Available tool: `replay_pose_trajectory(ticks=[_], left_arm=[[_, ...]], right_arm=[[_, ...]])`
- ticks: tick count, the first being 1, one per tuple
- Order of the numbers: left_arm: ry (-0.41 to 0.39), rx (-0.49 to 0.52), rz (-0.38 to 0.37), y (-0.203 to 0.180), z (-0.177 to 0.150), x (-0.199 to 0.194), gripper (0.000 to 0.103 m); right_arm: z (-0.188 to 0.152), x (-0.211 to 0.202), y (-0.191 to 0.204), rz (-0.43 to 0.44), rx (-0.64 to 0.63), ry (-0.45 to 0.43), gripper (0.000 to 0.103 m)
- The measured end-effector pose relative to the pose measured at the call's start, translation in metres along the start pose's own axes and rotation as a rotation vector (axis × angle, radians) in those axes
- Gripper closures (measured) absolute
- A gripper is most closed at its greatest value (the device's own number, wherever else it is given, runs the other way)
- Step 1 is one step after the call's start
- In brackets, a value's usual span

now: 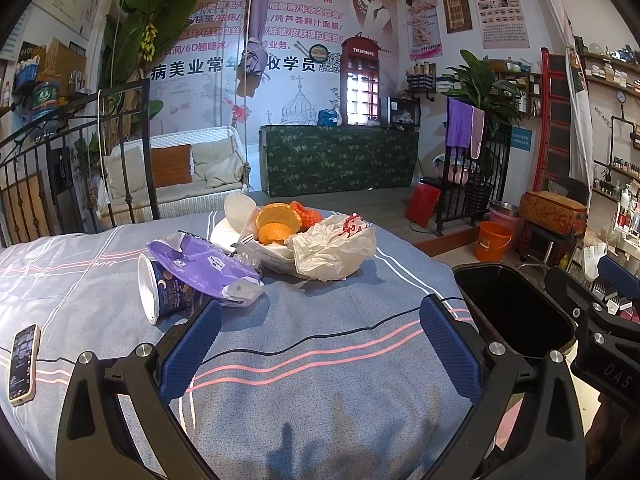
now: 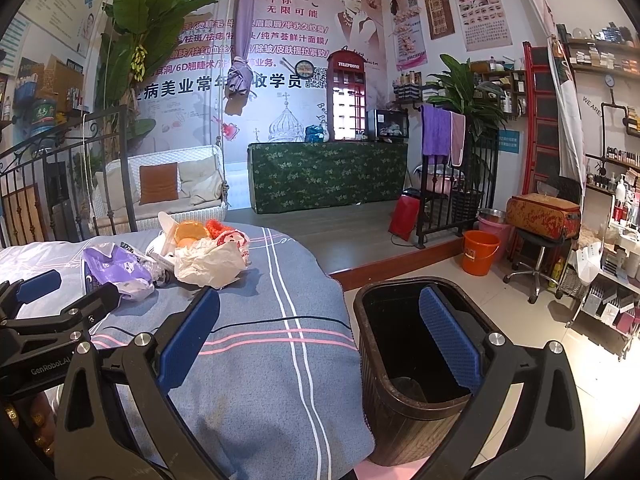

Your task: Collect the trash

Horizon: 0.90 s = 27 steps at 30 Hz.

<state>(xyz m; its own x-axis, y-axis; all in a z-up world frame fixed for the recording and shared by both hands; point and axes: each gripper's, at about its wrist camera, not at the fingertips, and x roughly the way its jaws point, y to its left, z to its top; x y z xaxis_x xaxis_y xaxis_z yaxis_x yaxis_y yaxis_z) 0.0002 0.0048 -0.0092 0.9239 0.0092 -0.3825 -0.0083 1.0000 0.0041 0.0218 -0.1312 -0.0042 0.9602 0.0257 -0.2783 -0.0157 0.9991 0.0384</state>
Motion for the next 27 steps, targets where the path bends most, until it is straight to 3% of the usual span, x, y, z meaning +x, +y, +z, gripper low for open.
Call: replay_pose_trajectory(ticks=[27], left_arm=[[0.043,-0.024,0.003,0.007,-0.011,0.013,0.005]], right_arm=[[-0.01,0.021,0.012,0.012,-0.008,0.047,0.005]])
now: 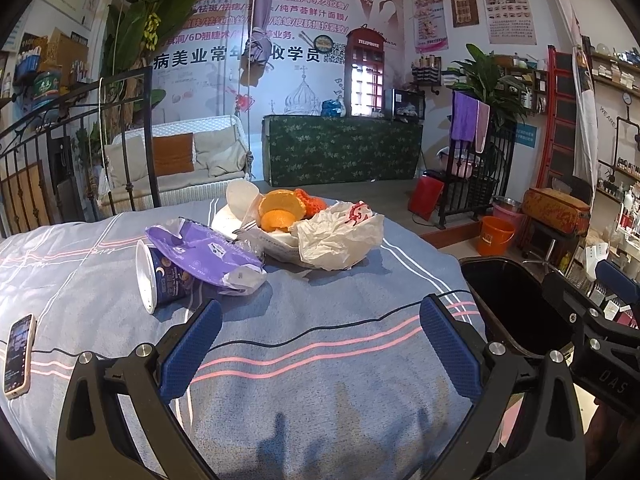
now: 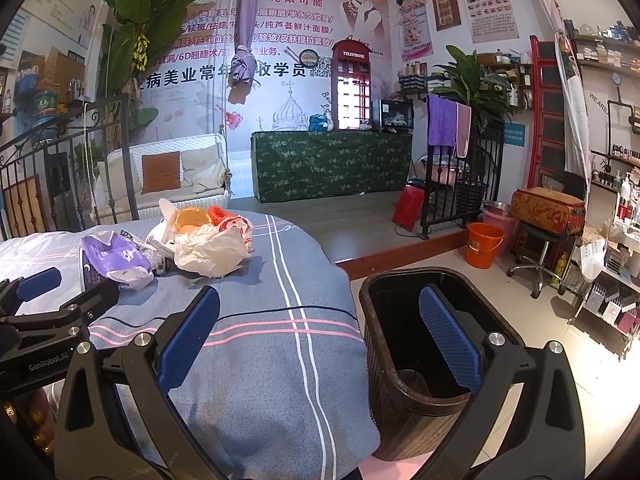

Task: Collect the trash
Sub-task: 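Grasp the purple wrapper with the left tool while the right tool grasps the white red-print bag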

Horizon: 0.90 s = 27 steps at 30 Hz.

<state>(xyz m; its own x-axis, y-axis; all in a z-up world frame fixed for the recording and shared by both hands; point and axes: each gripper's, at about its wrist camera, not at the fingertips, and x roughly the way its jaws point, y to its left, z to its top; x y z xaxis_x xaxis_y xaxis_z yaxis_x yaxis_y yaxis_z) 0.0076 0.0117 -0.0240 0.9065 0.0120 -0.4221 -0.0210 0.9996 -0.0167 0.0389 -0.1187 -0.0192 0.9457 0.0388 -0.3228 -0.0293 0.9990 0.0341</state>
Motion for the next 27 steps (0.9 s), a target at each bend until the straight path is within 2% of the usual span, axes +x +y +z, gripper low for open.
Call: replay_pose_trajectory(ticks=[6,8,11,13,17,23,27], left_arm=[[0.078,-0.049,-0.008,0.013,-0.001,0.014,0.005],[0.118,-0.072,-0.008,0.021,-0.004,0.02,0.005],[0.191,-0.107,0.007,0.034,-0.008,0.033,0.005],[0.215,-0.132,0.007,0.045,-0.008,0.038,0.005],[0.248,-0.186,0.036,0.069,0.001,0.048,0.005],[0.266,-0.295,0.025,0.101,0.022,0.066,0.006],[0.309,-0.351,0.015,0.112,0.033,0.089,0.013]], right_arm=[[-0.001,0.029,0.006,0.019,-0.037,0.059,0.005],[-0.002,0.043,0.01,0.065,-0.045,0.097,0.005],[-0.004,0.076,0.016,0.174,-0.054,0.231,0.005],[-0.003,0.09,0.02,0.22,-0.035,0.273,0.005],[0.007,0.113,0.035,0.256,-0.063,0.282,0.005],[0.029,0.15,0.06,0.357,-0.112,0.318,0.005],[0.046,0.179,0.084,0.378,-0.172,0.329,0.005]])
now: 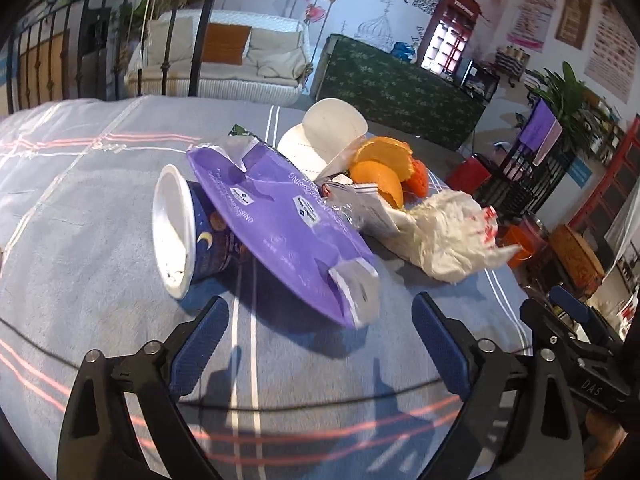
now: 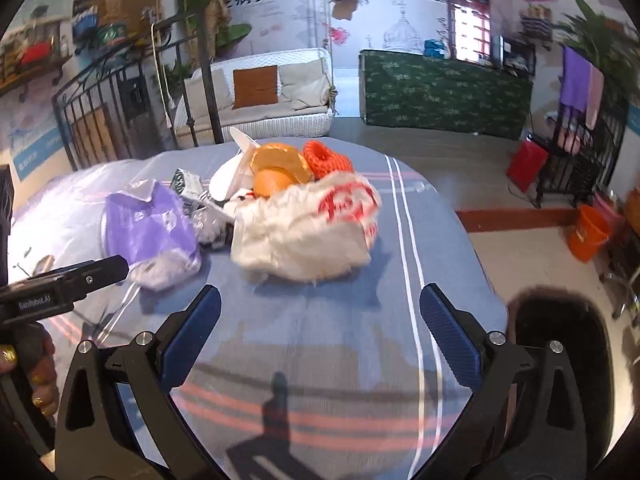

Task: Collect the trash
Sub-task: 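Grasp the purple wrapper with the left tool while the right tool grasps the white red-print bag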

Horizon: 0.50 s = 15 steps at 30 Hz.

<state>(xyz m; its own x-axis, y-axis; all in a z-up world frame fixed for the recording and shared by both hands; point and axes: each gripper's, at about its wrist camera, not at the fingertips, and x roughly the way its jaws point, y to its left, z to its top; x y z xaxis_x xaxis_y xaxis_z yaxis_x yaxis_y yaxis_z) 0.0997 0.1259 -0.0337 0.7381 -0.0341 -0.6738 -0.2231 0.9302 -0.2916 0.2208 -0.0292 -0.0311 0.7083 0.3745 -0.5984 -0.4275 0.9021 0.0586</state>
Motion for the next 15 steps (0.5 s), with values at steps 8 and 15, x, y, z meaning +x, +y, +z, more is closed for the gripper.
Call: replay_pose_trajectory(ticks=[8,15], left_arm=[[0.081,-0.076,-0.01,0.006,0.017,0.029,0.029],[0.119,-0.131,-0.054,0.014,0.012,0.04,0.057]], right_arm=[[0.032,0.055,-0.002,0.045,-0.039,0.112,0.005],[0.029,0.079,-0.013,0.056,0.009,0.16,0.035]])
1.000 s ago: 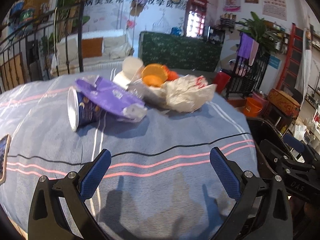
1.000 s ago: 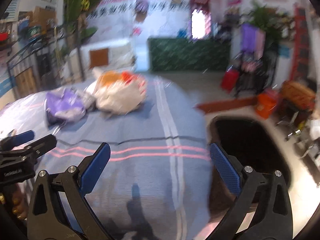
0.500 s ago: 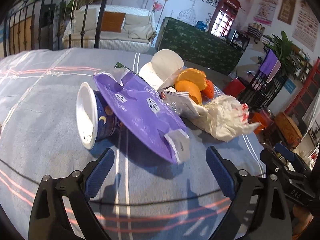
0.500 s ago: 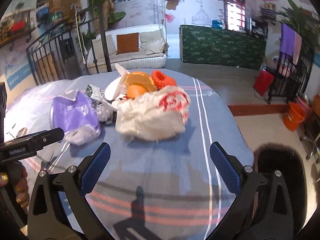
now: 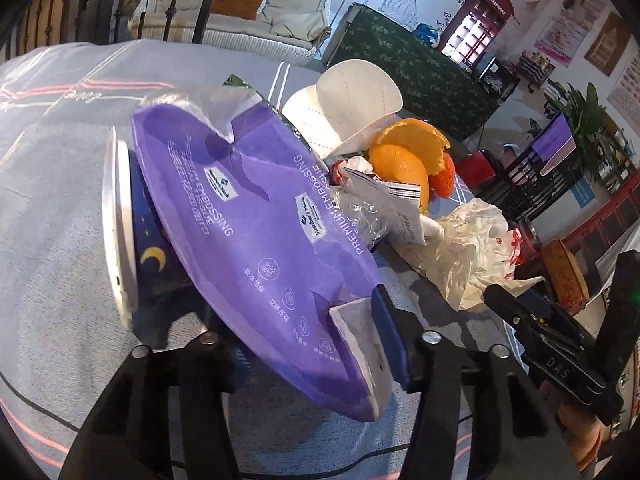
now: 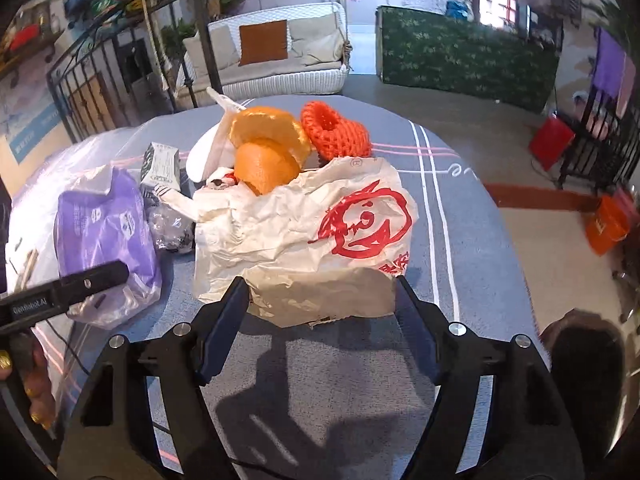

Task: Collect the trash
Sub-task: 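Grasp the purple wrapper with the left tool while the right tool grasps the white red-print bag, then carry both items over the black bin and open both tools to drop them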

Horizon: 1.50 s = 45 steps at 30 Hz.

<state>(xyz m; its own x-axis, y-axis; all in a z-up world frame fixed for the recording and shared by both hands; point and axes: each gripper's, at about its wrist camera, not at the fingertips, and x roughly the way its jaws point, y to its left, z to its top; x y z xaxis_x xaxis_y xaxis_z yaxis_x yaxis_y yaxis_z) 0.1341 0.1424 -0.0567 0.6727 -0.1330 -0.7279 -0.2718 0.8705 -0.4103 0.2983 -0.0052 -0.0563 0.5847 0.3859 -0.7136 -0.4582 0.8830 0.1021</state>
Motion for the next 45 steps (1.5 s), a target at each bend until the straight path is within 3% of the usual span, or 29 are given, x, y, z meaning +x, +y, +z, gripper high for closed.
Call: replay_pose_trajectory(ticks=[2,3,5,6,7,8,9,10,21,30,37,45], left_arm=[[-0.004,0.006,-0.01,-0.001,-0.002,-0.002,0.062],[-0.01,0.013,-0.004,-0.002,-0.003,-0.003,0.065],[-0.024,0.02,-0.003,-0.003,-0.001,-0.006,0.069],[-0.03,0.015,-0.008,-0.003,-0.001,-0.006,0.077],[-0.035,0.013,-0.006,-0.003,-0.001,-0.008,0.092],[-0.04,0.015,0.0,-0.003,0.0,-0.009,0.092],[-0.049,0.021,0.004,-0.003,-0.001,-0.011,0.092],[-0.054,0.025,0.007,-0.004,0.0,-0.012,0.093],[-0.148,0.065,0.003,-0.013,-0.005,-0.035,0.098],[-0.193,0.17,-0.091,-0.053,-0.012,-0.05,0.098],[-0.14,0.313,-0.209,-0.105,-0.026,-0.031,0.098],[-0.046,0.484,-0.35,-0.181,-0.049,0.0,0.098]], right_arm=[[0.0,-0.003,0.0,0.012,0.001,-0.018,0.043],[0.0,-0.003,0.0,0.014,-0.002,-0.02,0.052],[0.0,-0.005,0.0,0.019,-0.003,-0.025,0.056],[-0.001,-0.005,0.0,0.018,-0.007,-0.027,0.07],[-0.002,-0.005,0.001,0.021,-0.01,-0.032,0.075],[-0.002,-0.007,0.002,0.025,-0.01,-0.043,0.08],[-0.003,-0.007,0.002,0.026,-0.01,-0.048,0.096],[-0.004,-0.009,0.002,0.026,-0.012,-0.052,0.098],[-0.015,-0.042,-0.001,0.048,0.021,-0.135,0.098],[-0.036,-0.1,-0.019,0.012,0.073,-0.248,0.098],[-0.064,-0.144,-0.071,-0.129,0.161,-0.304,0.098],[-0.122,-0.157,-0.166,-0.343,0.345,-0.198,0.098]])
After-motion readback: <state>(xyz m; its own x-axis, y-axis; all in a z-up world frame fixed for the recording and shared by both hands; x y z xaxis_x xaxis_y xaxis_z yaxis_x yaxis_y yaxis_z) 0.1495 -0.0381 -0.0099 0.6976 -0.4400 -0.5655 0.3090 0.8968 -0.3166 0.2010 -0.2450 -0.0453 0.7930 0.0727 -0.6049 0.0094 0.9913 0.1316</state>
